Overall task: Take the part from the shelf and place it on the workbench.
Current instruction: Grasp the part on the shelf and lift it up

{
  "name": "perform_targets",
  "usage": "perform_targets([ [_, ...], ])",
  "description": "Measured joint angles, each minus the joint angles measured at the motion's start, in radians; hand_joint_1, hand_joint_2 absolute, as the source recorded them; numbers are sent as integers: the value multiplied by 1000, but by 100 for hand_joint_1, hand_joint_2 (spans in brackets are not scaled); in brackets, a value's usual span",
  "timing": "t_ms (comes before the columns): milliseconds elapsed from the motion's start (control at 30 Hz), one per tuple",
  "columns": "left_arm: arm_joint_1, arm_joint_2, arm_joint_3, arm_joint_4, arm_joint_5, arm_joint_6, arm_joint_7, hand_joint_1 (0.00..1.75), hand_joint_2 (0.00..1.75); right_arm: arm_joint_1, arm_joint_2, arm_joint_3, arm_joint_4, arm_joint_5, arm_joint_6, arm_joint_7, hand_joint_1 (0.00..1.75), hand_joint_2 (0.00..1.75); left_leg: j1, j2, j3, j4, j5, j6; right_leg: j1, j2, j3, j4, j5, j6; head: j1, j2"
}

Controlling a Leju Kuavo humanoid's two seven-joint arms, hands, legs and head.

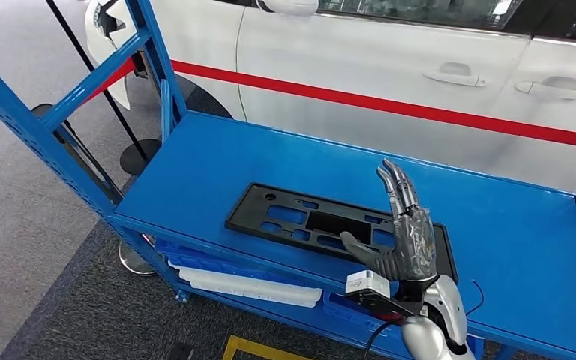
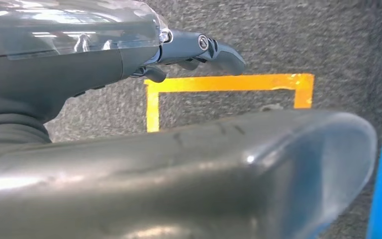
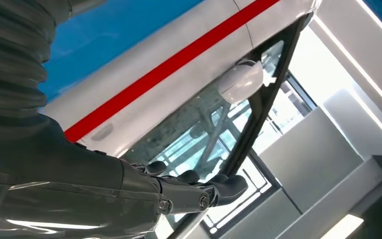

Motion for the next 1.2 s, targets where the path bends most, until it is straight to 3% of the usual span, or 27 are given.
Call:
perform_targets([
  [133,3,0,1,0,2,1,-3,0,0,65,-44,-10,-80,14,7,-28,0,175,1,-3,7,-20,2,25,-1,0,-2,10,-11,22,0,0],
  [200,2,0,2,0,3,1,-6,0,0,101,-65,-11,-110,42,8,-36,0,175,3,-2,11,-28,6,36,-5,3,-37,86,-59,31,0,0],
  [267,1,0,5,0,3,1,-9,0,0,141,-81,-7,-121,86,-1,-36,0,175,3,-2,11,-28,5,40,-7,4,-101,215,-116,37,0,0],
  [300,1,0,7,0,3,1,-9,0,0,162,-89,-3,-122,110,-9,-34,0,175,3,-3,11,-28,5,40,-8,4,-125,261,-127,39,0,0],
  [333,1,0,9,0,3,1,-10,0,0,182,-97,2,-122,129,-21,-32,0,175,3,-3,12,-27,4,40,-10,4,-134,272,-119,40,0,0],
  [367,1,0,12,0,3,2,-10,0,0,198,-104,9,-120,144,-34,-29,0,175,3,-4,13,-27,3,39,-11,3,-123,244,-93,39,0,0],
  [433,1,-1,16,0,2,3,-12,0,0,227,-116,19,-115,162,-61,-23,0,175,3,-6,16,-25,-1,34,-13,4,-59,111,-25,35,0,0],
  [500,0,-1,18,0,1,4,-13,0,0,255,-122,25,-109,171,-80,-19,0,175,-1,-6,18,-22,-6,24,-9,5,-14,14,6,27,0,0],
  [600,0,-1,19,0,0,5,-15,0,0,291,-126,35,-103,183,-92,-16,0,175,-3,-6,19,-24,-10,6,-6,6,-10,-1,6,11,0,0],
  [667,-1,-1,19,0,-2,6,-14,0,0,305,-128,38,-101,192,-95,-10,0,175,-1,-4,8,7,-34,-4,-9,5,-7,-6,9,-3,0,0],
  [767,0,-1,19,0,-4,7,-8,0,0,327,-131,40,-98,200,-103,-2,0,175,0,-1,-68,183,-129,-10,-7,0,-5,-8,7,-15,0,0],
  [800,1,-1,19,0,-5,7,-7,0,0,333,-133,42,-96,201,-106,-1,0,175,0,-1,-93,237,-147,-10,-4,0,-5,-7,7,-16,0,0],
  [833,2,-1,19,0,-5,7,-6,0,0,337,-135,43,-92,201,-108,0,0,175,0,-1,-104,261,-147,-9,-2,0,-4,-6,6,-17,0,0],
  [867,2,0,19,0,-5,7,-6,0,0,338,-136,45,-88,203,-110,0,0,175,-1,-1,-95,243,-127,-6,0,0,-3,-5,5,-18,0,0],
  [933,1,0,20,0,-6,7,-6,0,0,333,-137,48,-76,212,-116,4,0,175,-4,-1,-35,118,-58,6,3,1,0,-3,3,-18,0,0],
  [1000,-2,0,20,0,-7,8,-6,0,0,315,-136,53,-53,228,-124,14,0,175,-10,2,15,7,-21,18,7,2,-1,1,2,-12,0,0],
  [1133,-3,-1,20,0,-17,8,-7,0,0,266,-128,67,1,252,-131,31,0,175,-13,2,28,-30,-10,32,6,4,-4,1,3,9,0,0],
  [1200,-4,-2,20,0,-21,9,-7,0,0,250,-125,69,20,256,-134,35,0,175,-6,2,33,-43,1,41,4,5,-24,52,-33,20,0,0],
])
